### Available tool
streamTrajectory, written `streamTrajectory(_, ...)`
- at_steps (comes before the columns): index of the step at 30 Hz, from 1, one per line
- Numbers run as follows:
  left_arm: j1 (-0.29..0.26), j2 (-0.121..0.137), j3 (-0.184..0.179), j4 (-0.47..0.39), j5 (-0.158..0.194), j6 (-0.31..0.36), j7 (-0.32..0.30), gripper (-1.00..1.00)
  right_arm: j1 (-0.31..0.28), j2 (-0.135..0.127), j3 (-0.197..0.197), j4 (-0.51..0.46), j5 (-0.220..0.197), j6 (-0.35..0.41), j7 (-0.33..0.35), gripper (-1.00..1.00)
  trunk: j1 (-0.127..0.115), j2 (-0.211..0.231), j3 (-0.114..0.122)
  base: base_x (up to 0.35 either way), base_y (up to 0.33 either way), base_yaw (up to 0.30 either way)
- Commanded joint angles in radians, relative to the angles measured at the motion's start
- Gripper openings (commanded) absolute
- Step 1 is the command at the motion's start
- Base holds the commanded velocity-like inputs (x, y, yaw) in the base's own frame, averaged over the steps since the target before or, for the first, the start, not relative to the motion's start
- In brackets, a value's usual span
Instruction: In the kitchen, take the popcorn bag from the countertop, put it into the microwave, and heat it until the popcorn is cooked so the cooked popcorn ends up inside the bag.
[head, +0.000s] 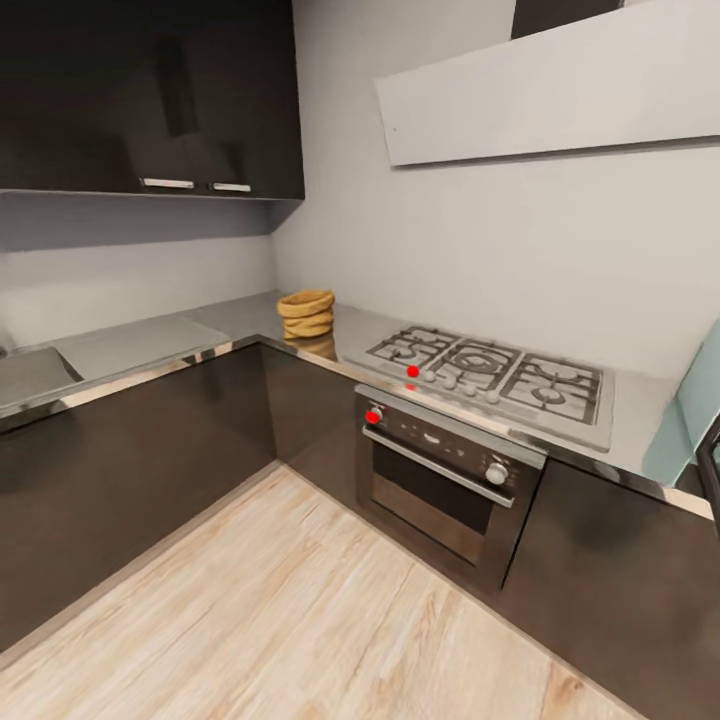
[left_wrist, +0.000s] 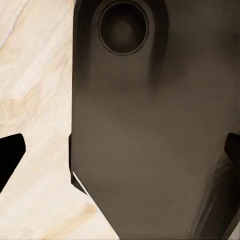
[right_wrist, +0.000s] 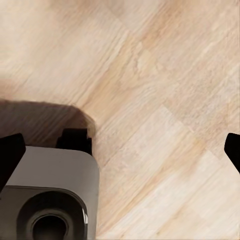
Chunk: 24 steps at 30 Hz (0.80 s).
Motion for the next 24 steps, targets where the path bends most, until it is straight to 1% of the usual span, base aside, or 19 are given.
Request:
streamTrajectory(1, 0.000, 0.001, 0.000, 0.000, 0.010, 0.001, 0.000, 1.00, -0.001, 0.000, -0.008, 0.003, 0.011, -0.001, -0.003, 1.00, 0.000, 0.000, -0.001, 0.260, 0.249, 0.000)
streamTrajectory(12, 0.000, 0.006, 0.001, 0.000, 0.011, 0.004, -0.001, 1.00, -0.001, -0.001, -0.008, 0.003, 0.011, -0.004, 0.005, 1.00, 0.000, 0.000, -0.001, 0.270, 0.245, 0.000)
streamTrajectory(17, 0.000, 0.009, 0.001, 0.000, 0.013, 0.004, -0.002, 1.00, -0.001, 0.008, -0.008, 0.004, 0.011, 0.000, -0.005, 1.00, 0.000, 0.000, -0.001, 0.283, 0.232, 0.000)
streamTrajectory(21, 0.000, 0.009, 0.000, 0.000, 0.049, 0.005, -0.002, 1.00, -0.001, 0.009, -0.008, 0.004, 0.011, 0.001, -0.006, 1.00, 0.000, 0.000, -0.001, 0.296, 0.200, 0.000)
streamTrajectory(24, 0.000, 0.010, 0.000, -0.001, 0.065, 0.006, -0.002, 1.00, -0.001, 0.010, -0.007, 0.004, 0.011, 0.001, -0.004, 1.00, 0.000, 0.000, -0.001, 0.300, 0.188, 0.000)
